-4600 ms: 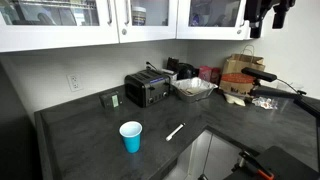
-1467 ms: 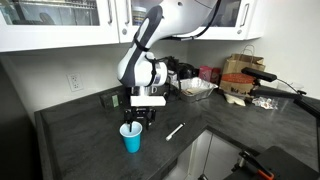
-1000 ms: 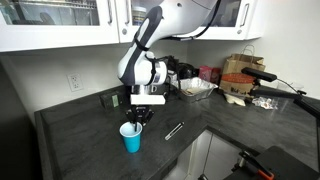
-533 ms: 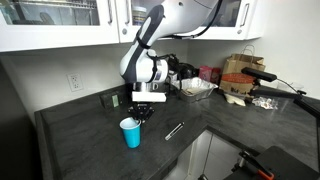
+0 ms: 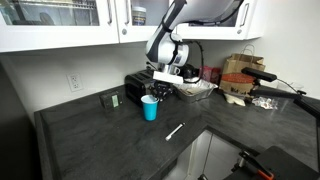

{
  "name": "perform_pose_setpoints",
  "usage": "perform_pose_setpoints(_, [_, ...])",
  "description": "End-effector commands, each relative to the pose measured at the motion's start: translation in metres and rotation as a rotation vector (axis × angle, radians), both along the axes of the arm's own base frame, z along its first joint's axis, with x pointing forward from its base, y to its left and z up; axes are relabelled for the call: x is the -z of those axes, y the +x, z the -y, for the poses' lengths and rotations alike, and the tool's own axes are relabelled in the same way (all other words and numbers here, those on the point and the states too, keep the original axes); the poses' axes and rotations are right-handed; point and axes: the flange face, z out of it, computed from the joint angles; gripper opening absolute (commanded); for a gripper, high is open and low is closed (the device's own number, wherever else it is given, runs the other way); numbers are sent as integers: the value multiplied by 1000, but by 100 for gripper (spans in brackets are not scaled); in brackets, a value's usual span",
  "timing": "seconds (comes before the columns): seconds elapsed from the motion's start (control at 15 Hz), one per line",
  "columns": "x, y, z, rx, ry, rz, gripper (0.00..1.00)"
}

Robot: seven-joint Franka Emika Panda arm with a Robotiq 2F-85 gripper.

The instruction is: Move the blue cup to the right

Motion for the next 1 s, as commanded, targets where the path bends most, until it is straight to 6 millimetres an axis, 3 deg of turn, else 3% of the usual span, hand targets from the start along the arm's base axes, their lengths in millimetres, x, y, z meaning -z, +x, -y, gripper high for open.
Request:
perform_pose_setpoints(0.0, [-15,-9,51,151,42,8,1])
perform_pose_setpoints(0.27, [-10,-21,110,293,48,4,1])
perform_pose_setpoints(0.67, [-2,-43,172,474,39,1,1])
perform_pose_setpoints(0.93, [7,-53,199,546,-11,-10,1])
